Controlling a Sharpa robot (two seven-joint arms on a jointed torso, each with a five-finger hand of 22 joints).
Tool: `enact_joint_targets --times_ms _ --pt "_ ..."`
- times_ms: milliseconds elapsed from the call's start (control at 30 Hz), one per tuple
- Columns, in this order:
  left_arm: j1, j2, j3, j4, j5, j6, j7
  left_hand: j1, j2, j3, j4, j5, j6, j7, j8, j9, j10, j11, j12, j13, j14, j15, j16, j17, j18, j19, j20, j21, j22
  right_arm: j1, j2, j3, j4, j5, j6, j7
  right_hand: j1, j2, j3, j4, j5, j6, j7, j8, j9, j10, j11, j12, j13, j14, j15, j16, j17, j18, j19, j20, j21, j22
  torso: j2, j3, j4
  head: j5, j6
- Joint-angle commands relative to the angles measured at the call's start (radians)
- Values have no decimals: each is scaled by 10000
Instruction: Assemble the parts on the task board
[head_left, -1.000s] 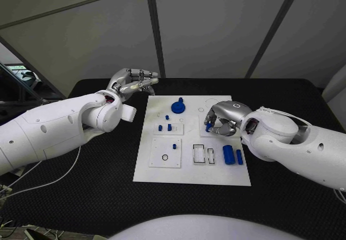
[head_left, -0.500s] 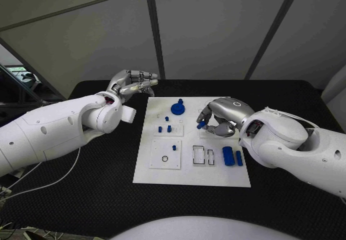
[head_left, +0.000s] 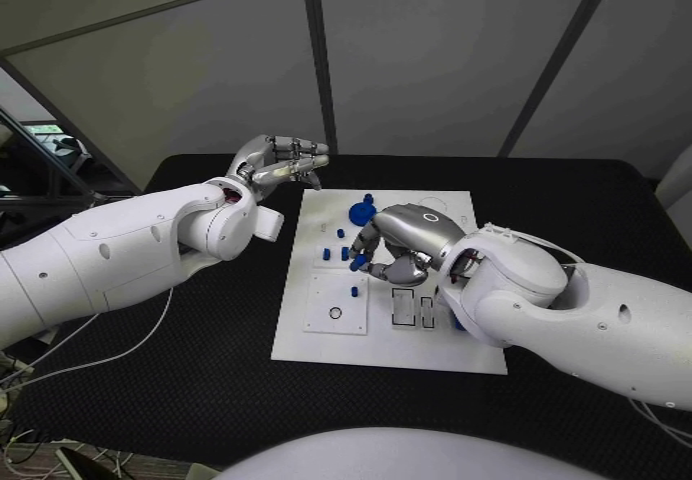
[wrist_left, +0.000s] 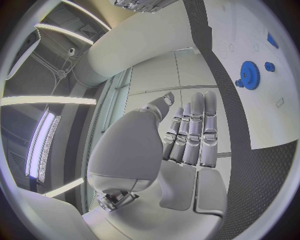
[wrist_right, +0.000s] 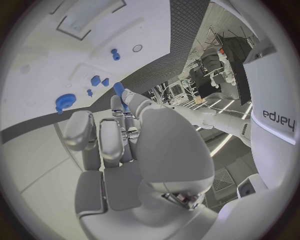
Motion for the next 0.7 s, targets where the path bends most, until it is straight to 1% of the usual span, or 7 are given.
enact_joint_targets --times_ms 33,167,300,367,467,567,700 --pt "16 30 11 -3 30 149 8 -34 14 -43 -33 -39 -47 -4 -3 11 -43 0 61 6 -80 -8 -40 -9 -199 -59 7 -37 -8 -63 201 -78 -116 429 16 353 -146 11 -4 72 72 63 25 41 121 62 -1 -53 15 241 -34 37 8 -55 50 -4 55 2 4 -1 -14 73 -65" --pt "16 49 11 -7 30 169 -6 -34 14 -43 -33 -39 -47 -4 -3 11 -43 0 61 6 -80 -8 -40 -9 -199 -59 7 -37 -8 -216 441 -174 -268 529 94 448 -175 7 -19 88 91 63 24 37 123 72 0 -72 19 243 -32 39 11 -55 50 -3 55 3 10 1 -10 146 -120" --pt "16 60 11 -6 30 178 -15 -34 14 -43 -33 -39 -47 -4 -3 11 -43 0 61 6 -80 -8 -40 -9 -199 -59 7 -37 -8 -317 560 -221 -386 605 162 487 -176 7 -19 89 91 63 24 37 123 72 0 -73 20 243 -32 39 11 -55 50 -3 55 3 2 -1 0 186 -172" --pt "16 63 12 -2 30 184 -16 -34 14 -43 -33 -39 -47 -4 -3 11 -43 0 61 6 -80 -8 -40 -9 -199 -59 7 -37 -8 -358 603 -318 -444 641 206 510 -184 6 -23 93 97 62 24 36 123 75 0 -78 21 243 -32 38 10 -55 50 -3 54 3 1 -8 7 192 -174" --pt "16 69 12 -3 30 190 -16 -34 14 -43 -33 -39 -47 -4 -3 11 -43 0 61 6 -80 -8 -40 -9 -199 -59 7 -37 -8 -400 687 -446 -560 675 265 549 -188 3 -26 95 103 60 24 34 123 75 -1 -84 21 242 -32 37 7 -55 50 -2 55 4 -6 -3 -2 240 -214" --pt "17 78 12 -5 30 193 -17 -34 14 -43 -33 -39 -47 -4 -3 11 -43 0 61 6 -80 -8 -40 -9 -199 -59 7 -37 -8 -446 757 -496 -637 634 279 577 -190 2 -28 95 109 58 24 33 123 75 -1 -88 21 242 -32 36 5 -55 48 -2 52 0 -1 10 -7 269 -240" --pt "17 104 12 -14 30 201 -20 -34 14 -43 -33 -39 -47 -4 -3 11 -43 0 61 6 -80 -8 -40 -9 -199 -59 7 -37 -8 -499 836 -528 -735 508 322 602 -190 2 -28 95 109 58 24 33 123 75 -1 -88 21 242 -32 36 5 -55 48 -2 52 0 -8 4 -8 283 -260"
